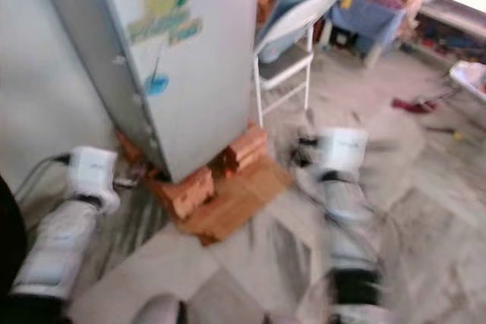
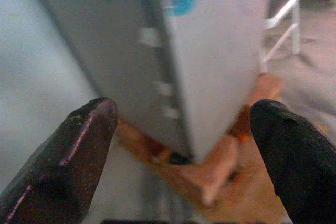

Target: Restocking fridge

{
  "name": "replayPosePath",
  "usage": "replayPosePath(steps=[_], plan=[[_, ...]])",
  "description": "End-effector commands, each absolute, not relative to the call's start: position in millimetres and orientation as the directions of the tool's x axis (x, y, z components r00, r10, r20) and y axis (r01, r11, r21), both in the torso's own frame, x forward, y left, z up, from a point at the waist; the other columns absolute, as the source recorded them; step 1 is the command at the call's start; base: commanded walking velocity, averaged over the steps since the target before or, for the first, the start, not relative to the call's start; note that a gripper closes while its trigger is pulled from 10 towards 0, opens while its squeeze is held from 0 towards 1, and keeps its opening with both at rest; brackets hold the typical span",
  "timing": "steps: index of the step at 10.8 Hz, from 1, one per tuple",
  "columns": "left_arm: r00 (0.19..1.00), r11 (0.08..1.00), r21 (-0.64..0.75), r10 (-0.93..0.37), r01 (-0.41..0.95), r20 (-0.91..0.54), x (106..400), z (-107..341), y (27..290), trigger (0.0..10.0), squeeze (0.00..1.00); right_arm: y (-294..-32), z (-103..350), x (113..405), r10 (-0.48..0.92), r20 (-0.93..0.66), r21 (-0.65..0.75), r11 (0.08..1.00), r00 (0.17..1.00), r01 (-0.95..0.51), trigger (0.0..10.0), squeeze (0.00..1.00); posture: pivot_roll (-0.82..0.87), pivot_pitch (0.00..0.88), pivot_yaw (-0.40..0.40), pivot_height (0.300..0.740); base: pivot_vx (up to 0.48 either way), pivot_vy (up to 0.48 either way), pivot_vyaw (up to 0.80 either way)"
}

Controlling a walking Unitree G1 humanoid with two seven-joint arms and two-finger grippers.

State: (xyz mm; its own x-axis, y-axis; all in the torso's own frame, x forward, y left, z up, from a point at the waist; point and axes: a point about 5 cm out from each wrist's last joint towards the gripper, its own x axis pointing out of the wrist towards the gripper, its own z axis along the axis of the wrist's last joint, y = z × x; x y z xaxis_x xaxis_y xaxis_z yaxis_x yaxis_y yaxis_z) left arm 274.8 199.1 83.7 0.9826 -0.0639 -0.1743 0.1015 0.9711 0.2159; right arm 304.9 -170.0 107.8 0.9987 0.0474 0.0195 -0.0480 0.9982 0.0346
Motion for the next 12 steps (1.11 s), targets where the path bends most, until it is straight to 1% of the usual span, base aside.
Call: replayPosePath(steps=[1, 2, 3, 5, 6, 8, 9, 10, 11, 12], plan=[[0.982, 0.963, 0.236, -0.096, 0.133, -0.163, 275.9, 86.6, 192.1, 10.0, 0.0, -178.2, 107.5, 304.6, 0.024, 0.016, 0.023, 0.999, 1.0, -0.024, 10.0, 0.0, 0.13, 0.073, -0.022, 0.74, 0.0, 0.431, 0.0], [0.983, 0.964, 0.23, -0.099, 0.133, -0.156, 275.6, 87.1, 190.8, 10.0, 0.0, -176.0, 108.1, 304.1, 0.031, 0.02, 0.025, 0.999, 0.999, -0.031, 10.0, 0.0, 0.13, 0.074, -0.022, 0.74, 0.0, 0.424, 0.0], [0.985, 0.973, 0.199, -0.089, 0.118, -0.151, 275.2, 87.4, 191.6, 10.0, 0.0, -178.2, 106.1, 303.3, 0.03, 0.012, 0.024, 0.999, 0.999, -0.031, 10.0, 0.0, 0.13, 0.076, -0.024, 0.74, 0.289, 0.382, 0.0], [0.984, 0.973, 0.2, -0.081, 0.112, -0.158, 275.7, 85.3, 191.4, 10.0, 0.0, -179.1, 106.4, 304.7, 0.03, 0.009, 0.02, 0.999, 1.0, -0.03, 10.0, 0.0, 0.12, 0.075, -0.023, 0.74, 0.281, 0.39, -0.69], [0.984, 0.965, 0.219, -0.113, 0.142, -0.139, 274.5, 86.5, 187.0, 10.0, 0.0, -178.1, 108.4, 305.8, 0.032, 0.019, 0.026, 0.999, 0.999, -0.033, 10.0, 0.0, 0.12, 0.076, -0.023, 0.74, 0.281, 0.39, -0.8], [0.981, 0.964, 0.213, -0.134, 0.162, -0.14, 273.2, 87.1, 184.1, 10.0, 0.0, -177.8, 108.8, 304.9, 0.036, 0.022, 0.017, 0.999, 0.999, -0.036, 10.0, 0.0, 0.12, 0.076, -0.024, 0.74, 0.48, 0.0, 0.0], [0.983, 0.972, 0.191, -0.11, 0.137, -0.144, 273.0, 85.6, 184.8, 10.0, 0.0, -178.3, 108.2, 304.4, 0.037, 0.021, 0.015, 0.999, 0.999, -0.037, 10.0, 0.0, 0.12, 0.078, -0.024, 0.74, 0.446, 0.0, 0.0], [0.983, 0.975, 0.183, -0.098, 0.125, -0.152, 273.1, 84.3, 185.6, 10.0, 0.0, -178.5, 108.2, 304.4, 0.037, 0.02, 0.013, 0.999, 0.999, -0.037, 10.0, 0.0, 0.12, 0.079, -0.026, 0.74, 0.307, 0.368, 0.0], [0.984, 0.972, 0.191, -0.113, 0.138, -0.137, 273.0, 85.0, 184.6, 10.0, 0.0, -178.5, 108.7, 305.2, 0.039, 0.021, 0.011, 0.999, 0.999, -0.039, 10.0, 0.0, 0.12, 0.08, -0.028, 0.74, 0.281, 0.39, 0.0], [0.984, 0.968, 0.206, -0.119, 0.145, -0.13, 272.2, 85.8, 183.3, 10.0, 0.0, -178.6, 109.0, 306.1, 0.038, 0.021, 0.009, 0.999, 0.999, -0.038, 10.0, 0.0, 0.13, 0.08, -0.029, 0.74, 0.0, 0.0, 0.0]])
